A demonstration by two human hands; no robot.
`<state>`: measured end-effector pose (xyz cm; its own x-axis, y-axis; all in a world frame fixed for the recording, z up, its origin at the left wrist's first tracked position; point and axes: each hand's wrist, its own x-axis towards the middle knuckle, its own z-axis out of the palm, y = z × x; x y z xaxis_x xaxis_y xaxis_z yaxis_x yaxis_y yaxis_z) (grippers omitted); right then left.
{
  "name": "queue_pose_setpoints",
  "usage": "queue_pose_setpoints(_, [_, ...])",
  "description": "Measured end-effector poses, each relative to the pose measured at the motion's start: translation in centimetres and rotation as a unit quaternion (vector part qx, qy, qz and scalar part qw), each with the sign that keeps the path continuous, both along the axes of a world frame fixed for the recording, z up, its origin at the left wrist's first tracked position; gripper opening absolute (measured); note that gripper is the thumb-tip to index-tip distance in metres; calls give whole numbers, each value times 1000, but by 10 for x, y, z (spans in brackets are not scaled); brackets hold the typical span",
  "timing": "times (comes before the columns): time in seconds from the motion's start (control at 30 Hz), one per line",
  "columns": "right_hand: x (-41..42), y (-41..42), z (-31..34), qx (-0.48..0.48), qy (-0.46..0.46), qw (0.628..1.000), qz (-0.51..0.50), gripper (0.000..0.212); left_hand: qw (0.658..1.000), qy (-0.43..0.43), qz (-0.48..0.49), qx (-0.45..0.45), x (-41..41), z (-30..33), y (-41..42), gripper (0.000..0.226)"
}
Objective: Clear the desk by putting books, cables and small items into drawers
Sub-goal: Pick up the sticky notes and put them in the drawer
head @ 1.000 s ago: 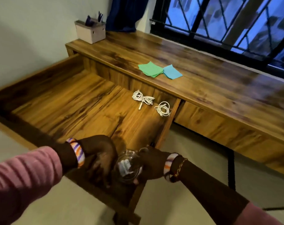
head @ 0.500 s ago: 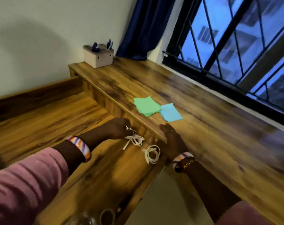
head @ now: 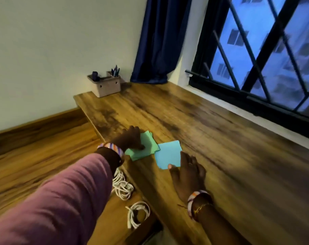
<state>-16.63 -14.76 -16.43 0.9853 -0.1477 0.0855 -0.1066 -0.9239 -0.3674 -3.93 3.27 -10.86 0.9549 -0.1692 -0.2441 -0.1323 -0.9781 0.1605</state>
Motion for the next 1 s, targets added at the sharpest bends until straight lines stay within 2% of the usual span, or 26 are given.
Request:
queue_pose_setpoints(0.07, [-2, 1, 1, -9, -1, 1000, -6, 62, 999, 23, -15, 39, 4, 2, -2, 88])
queue_pose_setpoints(0.13, [-3, 2, 4, -12, 4, 1000, -1, 61, 998, 45, -9, 36, -1, 3, -2, 91])
queue_pose_setpoints(0.23, [-6, 1, 6, -51, 4, 998, 27, 51, 999, 32, 20, 12, -16, 2, 0, 78])
queue_pose_setpoints(0.3, [-6, 2, 7, -55, 9, 998, 42, 44, 998, 29, 44, -37, -25, 0, 5, 67])
queue_pose_setpoints(0.37, [-7, 4, 9, -54, 12, 997, 58, 42, 985, 31, 86, -148, -36, 1, 15, 56])
queue_pose_setpoints(0.43, [-9, 5, 13, -76, 25, 993, 84, 42, 946, 19, 138, -292, -49, 5, 27, 48])
queue_pose_setpoints(0.53, [-16, 22, 20, -103, 37, 988, 111, 54, 838, 30, 273, -472, -77, 15, 52, 38])
queue_pose_setpoints(0.6, [-25, 45, 26, -101, 51, 987, 111, 73, 778, 72, 322, -535, -93, 20, 75, 18])
queue_pose_setpoints(0.63, [-26, 52, 28, -113, 60, 986, 111, 79, 776, 78, 325, -534, -96, 22, 83, 11])
queue_pose_setpoints(0.7, [-33, 83, 28, -166, 82, 976, 114, 77, 800, 62, 319, -504, -113, 21, 125, 10])
queue_pose_setpoints(0.83, [-43, 121, 36, -231, 24, 965, 118, 41, 857, 40, 308, -410, -144, 9, 208, 14])
queue_pose_setpoints(0.9, [-53, 150, 36, -229, -10, 961, 157, 39, 885, 43, 323, -332, -167, -4, 255, 27])
queue_pose_setpoints(1.0, [-73, 194, 33, -149, -32, 964, 219, 42, 932, 40, 331, -140, -201, -24, 303, 27])
